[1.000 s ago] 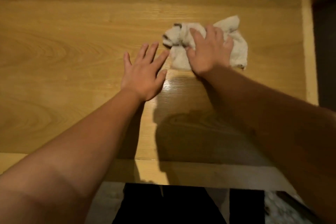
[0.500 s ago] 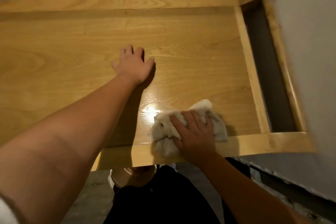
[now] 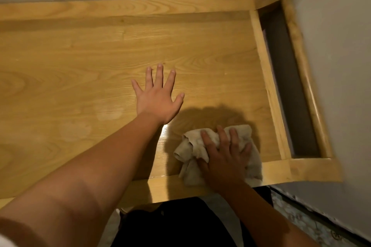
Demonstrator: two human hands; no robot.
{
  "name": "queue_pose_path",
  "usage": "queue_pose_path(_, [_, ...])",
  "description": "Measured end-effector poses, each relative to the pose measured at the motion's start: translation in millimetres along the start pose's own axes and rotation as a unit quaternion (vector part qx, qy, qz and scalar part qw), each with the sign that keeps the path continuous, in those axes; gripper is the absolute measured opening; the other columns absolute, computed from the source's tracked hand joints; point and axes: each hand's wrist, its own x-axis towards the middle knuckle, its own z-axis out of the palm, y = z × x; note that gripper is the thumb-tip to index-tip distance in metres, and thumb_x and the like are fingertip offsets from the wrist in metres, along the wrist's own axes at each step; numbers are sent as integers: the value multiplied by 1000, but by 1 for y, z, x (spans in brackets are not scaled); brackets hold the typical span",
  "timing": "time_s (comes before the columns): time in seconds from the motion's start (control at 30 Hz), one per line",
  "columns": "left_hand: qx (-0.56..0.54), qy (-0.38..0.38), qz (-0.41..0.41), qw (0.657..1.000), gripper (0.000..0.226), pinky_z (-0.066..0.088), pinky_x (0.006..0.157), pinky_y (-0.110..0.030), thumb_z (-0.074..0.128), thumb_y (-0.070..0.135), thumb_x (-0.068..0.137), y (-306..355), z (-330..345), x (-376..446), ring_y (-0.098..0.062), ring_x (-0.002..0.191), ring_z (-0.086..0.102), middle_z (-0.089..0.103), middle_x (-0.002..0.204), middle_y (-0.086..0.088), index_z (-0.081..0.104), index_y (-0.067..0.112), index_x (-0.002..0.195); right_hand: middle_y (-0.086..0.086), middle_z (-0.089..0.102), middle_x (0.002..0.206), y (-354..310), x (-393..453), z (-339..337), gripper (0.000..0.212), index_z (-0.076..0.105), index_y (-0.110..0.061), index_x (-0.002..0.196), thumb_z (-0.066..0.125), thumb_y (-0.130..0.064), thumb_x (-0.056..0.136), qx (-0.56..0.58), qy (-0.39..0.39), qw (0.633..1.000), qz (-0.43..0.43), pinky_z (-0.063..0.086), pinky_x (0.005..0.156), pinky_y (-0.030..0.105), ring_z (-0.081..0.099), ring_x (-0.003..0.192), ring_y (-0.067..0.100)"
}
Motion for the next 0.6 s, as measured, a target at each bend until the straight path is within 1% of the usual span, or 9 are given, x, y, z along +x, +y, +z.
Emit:
queue_pose_path(0.1, [-2, -5, -5, 1000, 77, 0, 114, -72, 15, 73, 91, -2, -2, 2, -31, 154, -14, -9, 169, -2, -1, 38, 158, 12, 38, 152, -5, 50, -6, 68, 35, -38, 147, 37, -68, 86, -5, -2, 1000, 5, 18, 103, 76, 26, 141, 42])
queue_pose_path(0.17, [10, -10, -1, 1000, 77, -1, 114, -71, 14, 74, 93, -3, -2, 4, -32, 154, -15, -11, 169, -2, -4, 37, 158, 11, 36, 153, -9, 98, -12, 66, 34, -39, 146, 32, -68, 87, -3, 2, 1000, 13, 19, 103, 75, 25, 142, 40])
queue_pose_path(0.2, [14, -10, 0, 1000, 76, -1, 114, -71, 17, 72, 94, -3, -1, 4, -32, 153, -16, -12, 169, -2, -5, 38, 158, 10, 35, 153, -9, 120, -13, 65, 35, -40, 145, 32, -68, 86, -3, 6, 1000, 12, 20, 103, 74, 25, 142, 39])
queue_pose_path(0.27, [13, -11, -1, 1000, 78, 1, 115, -72, 33, 64, 93, -4, 2, 3, -33, 154, -13, -10, 169, -2, -3, 38, 157, 8, 36, 152, -9, 152, -12, 63, 39, -40, 141, 36, -67, 84, -14, 25, 1000, -1, 21, 103, 72, 27, 142, 37])
queue_pose_path(0.3, [10, -8, -2, 1000, 79, 2, 115, -73, 36, 62, 90, -4, 3, 3, -34, 154, -11, -7, 169, -3, 0, 38, 157, 8, 37, 151, -8, 165, -10, 62, 41, -39, 140, 37, -66, 85, -22, 41, 999, -11, 21, 103, 70, 28, 141, 37])
queue_pose_path(0.37, [-7, 8, 0, 1000, 74, 5, 114, -73, 32, 64, 89, -5, 2, 2, -35, 155, -5, 0, 170, -3, 13, 40, 156, 7, 40, 150, -8, 191, -9, 59, 43, -39, 139, 40, -66, 86, -24, 64, 997, -22, 20, 104, 70, 30, 141, 36])
queue_pose_path(0.43, [-14, 23, 2, 1000, 66, 7, 112, -74, 34, 64, 88, -4, 3, 3, -35, 155, -1, 4, 169, -3, 29, 41, 149, 7, 41, 150, -11, 220, -9, 58, 44, -41, 138, 42, -65, 84, -15, 66, 997, -21, 19, 104, 72, 29, 141, 37])
queue_pose_path(0.47, [-14, 25, -2, 1000, 65, 7, 112, -74, 35, 65, 87, -3, 3, 3, -34, 155, -1, 5, 169, -3, 32, 40, 148, 7, 41, 150, -13, 234, -10, 58, 43, -42, 138, 41, -64, 84, -7, 64, 998, -16, 18, 104, 74, 28, 141, 37])
queue_pose_path(0.6, [-5, 8, -15, 1000, 71, 4, 113, -72, 27, 70, 90, -1, 3, 5, -31, 155, -8, 0, 169, 0, 20, 40, 155, 5, 39, 152, -19, 286, -16, 60, 39, -44, 139, 37, -63, 83, 14, 53, 998, 5, 15, 105, 73, 25, 143, 34])
